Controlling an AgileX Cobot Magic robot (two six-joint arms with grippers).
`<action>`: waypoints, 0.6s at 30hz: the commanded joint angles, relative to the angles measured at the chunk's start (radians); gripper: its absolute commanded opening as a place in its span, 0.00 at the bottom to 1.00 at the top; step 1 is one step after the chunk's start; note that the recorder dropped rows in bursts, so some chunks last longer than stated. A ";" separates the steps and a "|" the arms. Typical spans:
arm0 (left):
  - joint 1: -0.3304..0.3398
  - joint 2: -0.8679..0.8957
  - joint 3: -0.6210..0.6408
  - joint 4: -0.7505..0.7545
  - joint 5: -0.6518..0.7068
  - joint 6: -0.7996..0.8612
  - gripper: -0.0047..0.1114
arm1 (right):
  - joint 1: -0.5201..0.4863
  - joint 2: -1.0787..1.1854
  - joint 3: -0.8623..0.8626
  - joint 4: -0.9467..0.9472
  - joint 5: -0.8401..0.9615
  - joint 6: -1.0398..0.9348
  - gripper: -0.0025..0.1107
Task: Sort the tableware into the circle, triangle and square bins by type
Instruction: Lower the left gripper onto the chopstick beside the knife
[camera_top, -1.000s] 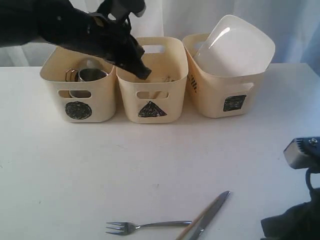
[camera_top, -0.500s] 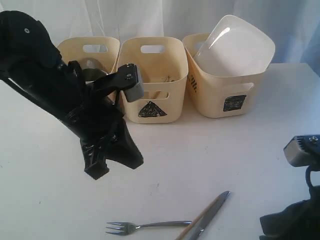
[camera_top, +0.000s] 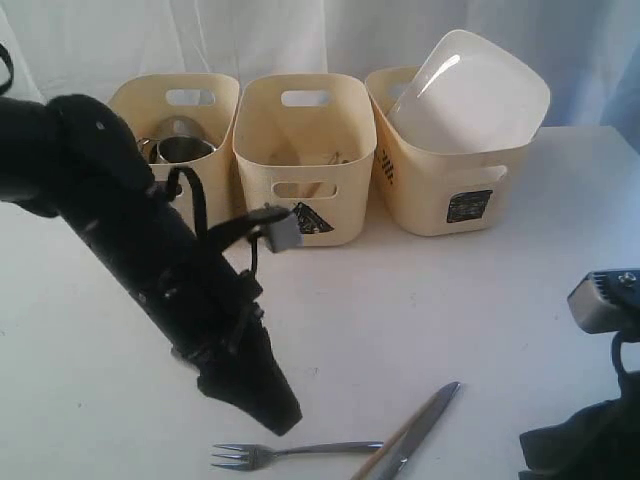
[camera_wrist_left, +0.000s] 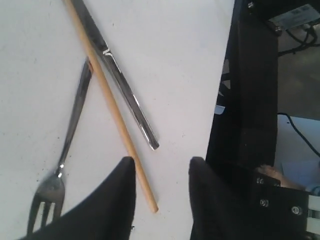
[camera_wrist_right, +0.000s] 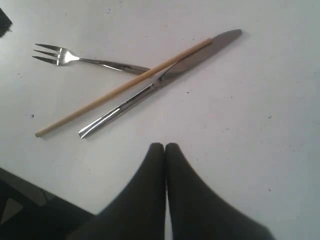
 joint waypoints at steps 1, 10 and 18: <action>-0.068 0.035 0.026 -0.011 -0.040 -0.057 0.40 | -0.003 -0.006 0.008 -0.004 -0.012 -0.012 0.02; -0.180 0.038 0.026 0.031 -0.227 -0.117 0.40 | -0.003 -0.006 0.008 -0.006 -0.012 -0.018 0.02; -0.257 0.042 0.026 0.156 -0.363 -0.231 0.40 | -0.003 -0.006 0.008 -0.012 -0.046 -0.038 0.02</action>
